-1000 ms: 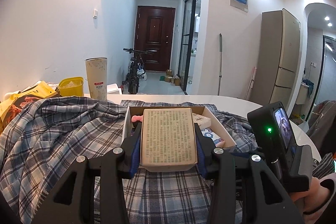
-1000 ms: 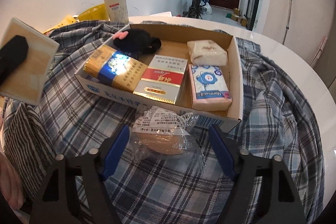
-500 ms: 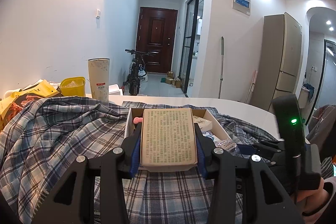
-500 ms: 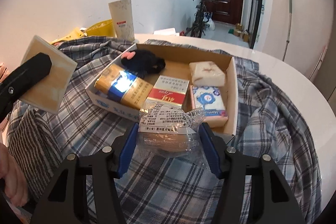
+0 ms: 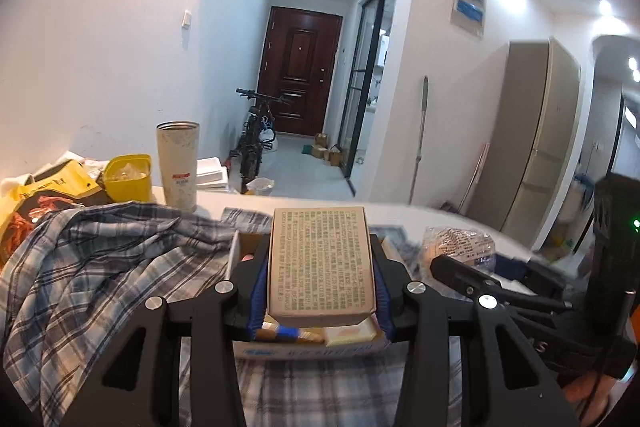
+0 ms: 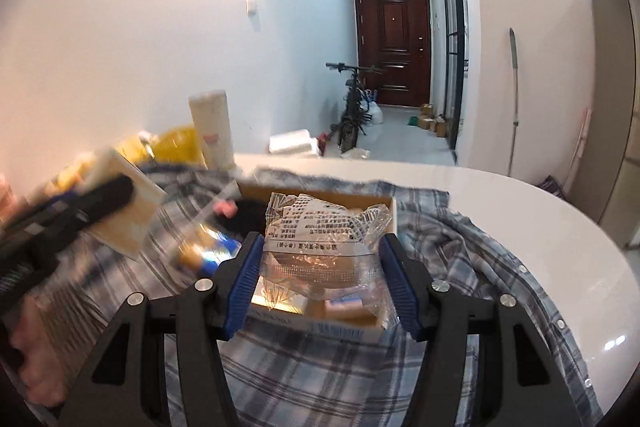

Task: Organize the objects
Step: 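Carry the beige box with the left tool while the right grasps the plastic bag, then carry the clear plastic bag over the cardboard box with the right tool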

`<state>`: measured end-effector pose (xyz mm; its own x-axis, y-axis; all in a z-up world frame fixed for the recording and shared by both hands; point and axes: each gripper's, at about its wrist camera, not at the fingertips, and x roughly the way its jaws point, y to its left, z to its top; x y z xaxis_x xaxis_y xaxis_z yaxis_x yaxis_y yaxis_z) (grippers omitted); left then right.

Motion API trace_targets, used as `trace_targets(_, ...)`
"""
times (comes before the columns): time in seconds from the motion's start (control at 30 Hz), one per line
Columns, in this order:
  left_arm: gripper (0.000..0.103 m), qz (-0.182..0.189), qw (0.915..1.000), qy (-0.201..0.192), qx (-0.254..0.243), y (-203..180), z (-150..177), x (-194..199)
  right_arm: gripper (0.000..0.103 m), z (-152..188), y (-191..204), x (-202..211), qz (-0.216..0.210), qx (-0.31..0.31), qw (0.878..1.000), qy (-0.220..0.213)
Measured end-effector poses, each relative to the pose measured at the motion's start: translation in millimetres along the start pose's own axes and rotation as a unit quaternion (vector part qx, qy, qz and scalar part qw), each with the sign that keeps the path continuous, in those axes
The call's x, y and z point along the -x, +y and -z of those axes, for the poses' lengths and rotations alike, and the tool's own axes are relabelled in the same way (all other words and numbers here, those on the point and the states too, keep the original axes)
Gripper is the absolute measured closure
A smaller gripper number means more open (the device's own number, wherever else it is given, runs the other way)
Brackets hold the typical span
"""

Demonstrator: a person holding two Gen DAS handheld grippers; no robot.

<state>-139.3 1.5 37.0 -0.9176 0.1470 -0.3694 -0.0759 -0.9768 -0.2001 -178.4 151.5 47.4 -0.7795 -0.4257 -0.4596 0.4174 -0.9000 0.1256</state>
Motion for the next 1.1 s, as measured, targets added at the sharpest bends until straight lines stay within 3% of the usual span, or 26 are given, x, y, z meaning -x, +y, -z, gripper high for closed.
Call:
trace_targets(0.1, 0.058, 0.010, 0.9994, -0.031, -0.010, -9.7, -27.1, -0.8, 0.045, -35.4, -1.1, 5.3, -0.011, -0.018, 1.000, -0.014)
trace_targets(0.23, 0.058, 0.006, 0.9979, -0.059, -0.028, -14.2, -50.9, -12.9, 0.045, -77.4, 3.0, 2.0, 0.037, -0.013, 0.998, -0.057)
trace_targets(0.4, 0.058, -0.010, 0.9975, -0.064, -0.028, 5.0, -43.7, -37.6, 0.045, -97.4, 3.3, -28.1, 0.068, -0.030, 0.994, -0.079)
trace_targets(0.53, 0.058, -0.023, 0.9993, -0.029, -0.004, 33.0, -22.6, -64.7, 0.045, -86.1, 0.1, -63.7, 0.048, -0.040, 0.997, -0.046)
trace_targets(0.8, 0.058, -0.035, 0.9979, 0.017, 0.052, 67.9, -12.3, -95.1, 0.045, -50.5, -0.1, -119.2, 0.030, -0.005, 0.999, 0.026)
trace_targets(1.1, 0.058, -0.034, 0.9990, 0.017, 0.025, 55.8, -1.7, -100.0, 0.045, -29.3, 4.4, -151.2, -0.008, 0.010, 0.994, 0.108)
